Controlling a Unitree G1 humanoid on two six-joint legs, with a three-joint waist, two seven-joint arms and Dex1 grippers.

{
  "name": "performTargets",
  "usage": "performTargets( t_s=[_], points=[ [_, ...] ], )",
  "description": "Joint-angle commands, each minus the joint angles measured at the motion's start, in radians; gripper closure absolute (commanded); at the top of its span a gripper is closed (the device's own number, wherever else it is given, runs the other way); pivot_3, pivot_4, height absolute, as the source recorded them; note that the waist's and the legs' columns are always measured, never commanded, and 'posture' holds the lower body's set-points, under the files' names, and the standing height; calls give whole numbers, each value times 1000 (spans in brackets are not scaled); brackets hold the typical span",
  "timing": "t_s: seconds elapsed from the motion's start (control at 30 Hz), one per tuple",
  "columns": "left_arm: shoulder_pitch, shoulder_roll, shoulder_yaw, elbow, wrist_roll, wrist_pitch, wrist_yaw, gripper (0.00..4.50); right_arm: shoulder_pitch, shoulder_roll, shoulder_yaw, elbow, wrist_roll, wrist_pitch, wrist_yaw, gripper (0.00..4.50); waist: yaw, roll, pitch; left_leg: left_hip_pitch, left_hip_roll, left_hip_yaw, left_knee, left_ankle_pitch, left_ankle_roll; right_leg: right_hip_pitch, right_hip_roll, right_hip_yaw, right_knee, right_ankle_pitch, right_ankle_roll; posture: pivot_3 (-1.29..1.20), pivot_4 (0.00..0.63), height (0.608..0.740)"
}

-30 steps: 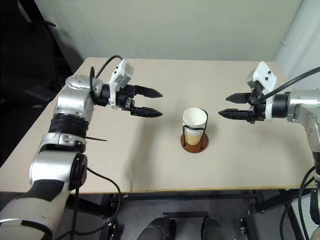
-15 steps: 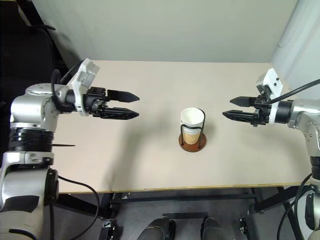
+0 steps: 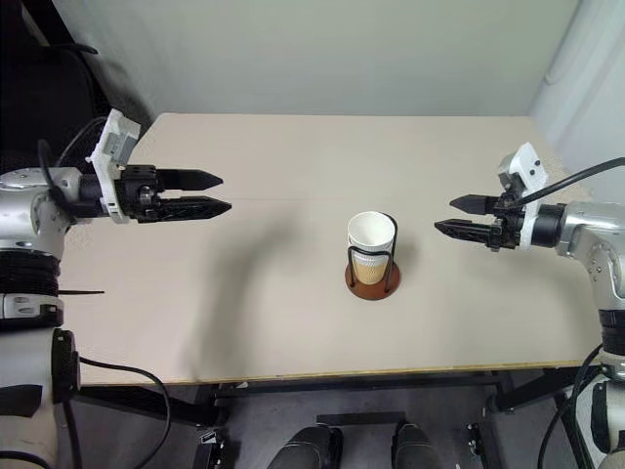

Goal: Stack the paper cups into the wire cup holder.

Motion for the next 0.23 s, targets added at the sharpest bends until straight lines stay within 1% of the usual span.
performTargets(
  t_s=[0.03,0.23],
  points=[
    [-38,43,21,38,11,-23,6,41,-11,-18,3,-45,1,16,14,1525,0,0,0,0,0,0,0,0,0,0,0,0,0,-1,0,0,150,740],
    [-69,40,2,111,39,-59,5,41,51,-20,-24,-115,7,29,-20,1525,2,-1,0,0,0,-1,-1,-1,0,0,0,-1,0,-1,-1,0,150,740]
  ],
)
